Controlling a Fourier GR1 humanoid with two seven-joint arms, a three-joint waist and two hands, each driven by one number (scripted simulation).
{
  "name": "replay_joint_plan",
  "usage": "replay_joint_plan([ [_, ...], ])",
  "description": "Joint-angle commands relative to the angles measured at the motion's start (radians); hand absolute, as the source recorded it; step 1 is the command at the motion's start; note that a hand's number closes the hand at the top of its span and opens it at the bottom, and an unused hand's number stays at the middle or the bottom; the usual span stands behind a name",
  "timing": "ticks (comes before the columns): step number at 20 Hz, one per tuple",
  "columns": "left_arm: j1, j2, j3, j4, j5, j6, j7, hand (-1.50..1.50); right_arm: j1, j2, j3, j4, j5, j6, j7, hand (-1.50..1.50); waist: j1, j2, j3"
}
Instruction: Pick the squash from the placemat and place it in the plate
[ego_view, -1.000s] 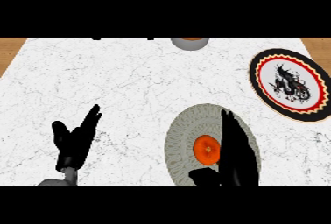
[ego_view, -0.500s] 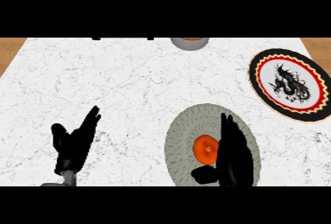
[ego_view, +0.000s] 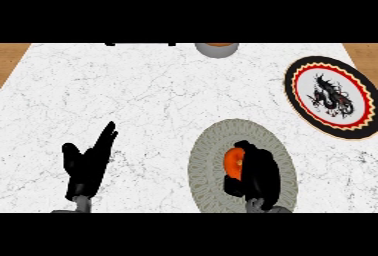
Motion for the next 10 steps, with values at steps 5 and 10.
replay_joint_plan([
  [5, -0.013, -0.010, 0.019, 0.036, 0.023, -0.047, 0.019, 0.00, -0.021, 0.011, 0.083, 0.050, 0.069, -0.010, 0.068, 1.50, -0.003, 0.005, -0.003],
  [10, 0.025, -0.022, 0.011, -0.003, -0.004, -0.023, 0.024, 0.00, -0.038, -0.016, 0.013, -0.006, 0.166, -0.003, 0.003, 1.50, -0.003, 0.005, -0.003],
])
